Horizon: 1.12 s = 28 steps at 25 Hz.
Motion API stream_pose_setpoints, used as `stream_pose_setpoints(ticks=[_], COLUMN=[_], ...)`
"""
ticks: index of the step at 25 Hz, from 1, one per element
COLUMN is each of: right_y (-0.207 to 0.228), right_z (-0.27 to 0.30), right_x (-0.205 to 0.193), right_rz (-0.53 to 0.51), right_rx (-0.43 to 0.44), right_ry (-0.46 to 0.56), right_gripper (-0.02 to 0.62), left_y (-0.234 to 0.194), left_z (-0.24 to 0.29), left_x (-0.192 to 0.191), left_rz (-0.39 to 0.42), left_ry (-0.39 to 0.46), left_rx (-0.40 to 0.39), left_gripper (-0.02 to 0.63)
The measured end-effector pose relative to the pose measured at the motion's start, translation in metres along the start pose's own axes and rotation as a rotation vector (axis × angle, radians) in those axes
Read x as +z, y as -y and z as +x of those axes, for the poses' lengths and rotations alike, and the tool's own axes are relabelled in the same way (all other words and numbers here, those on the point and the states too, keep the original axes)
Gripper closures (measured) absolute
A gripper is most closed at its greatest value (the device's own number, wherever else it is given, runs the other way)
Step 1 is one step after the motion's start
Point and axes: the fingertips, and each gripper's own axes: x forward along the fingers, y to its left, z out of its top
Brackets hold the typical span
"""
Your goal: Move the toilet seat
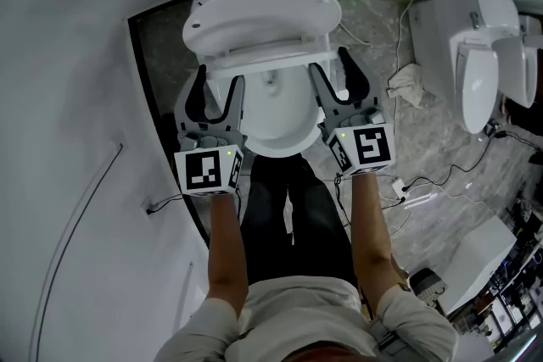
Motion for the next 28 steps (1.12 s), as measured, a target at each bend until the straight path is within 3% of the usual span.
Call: stream_pose_setpoints(ticks=[28], right_y=[0.013], right_z=[0.034], right_x=[0.010], right_rz=[-0.046], right_rx=[-0.005], right_ry=[0.018], right_gripper=[0.367], left_y=[-0.018], left_z=[0.033], left_x=[0.011], left_rz=[0.044], left_ry=[0.034], left_rx=[0.026], left_gripper=[0.371])
